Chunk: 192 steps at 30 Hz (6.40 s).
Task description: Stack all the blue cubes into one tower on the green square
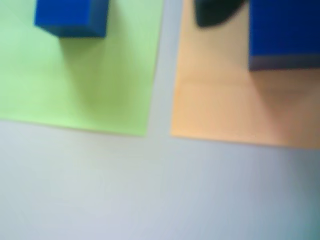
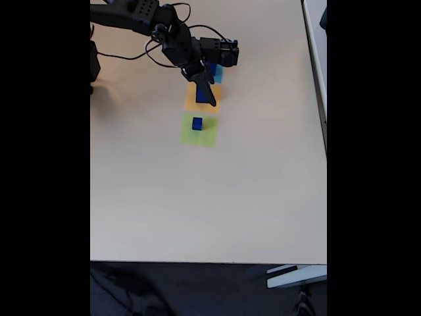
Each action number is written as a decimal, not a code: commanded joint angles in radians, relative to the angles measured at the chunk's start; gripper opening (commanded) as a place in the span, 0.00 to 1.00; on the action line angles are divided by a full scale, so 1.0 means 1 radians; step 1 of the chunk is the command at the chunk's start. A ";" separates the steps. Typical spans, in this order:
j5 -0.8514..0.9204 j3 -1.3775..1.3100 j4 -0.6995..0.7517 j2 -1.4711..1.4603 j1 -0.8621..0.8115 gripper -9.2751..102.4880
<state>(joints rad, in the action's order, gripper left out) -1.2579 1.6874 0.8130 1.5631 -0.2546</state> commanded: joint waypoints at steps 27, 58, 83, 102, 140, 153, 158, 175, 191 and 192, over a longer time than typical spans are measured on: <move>-0.095 0.161 -0.242 -0.101 -0.110 0.43; -0.075 0.152 -0.325 -0.218 -0.156 0.33; -0.069 0.137 -0.327 -0.206 -0.153 0.12; -0.041 0.041 -0.094 0.048 -0.115 0.11; -0.264 -0.018 0.014 -0.017 0.120 0.10; -0.278 0.034 -0.028 -0.031 0.114 0.10; -0.284 0.060 -0.046 -0.031 0.114 0.10; -0.302 0.117 -0.095 -0.032 0.118 0.09; -0.319 0.149 -0.115 -0.037 0.124 0.09; -0.324 0.153 -0.117 -0.037 0.126 0.09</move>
<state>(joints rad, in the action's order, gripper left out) -1.5677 1.8423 0.7179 1.5186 -0.1381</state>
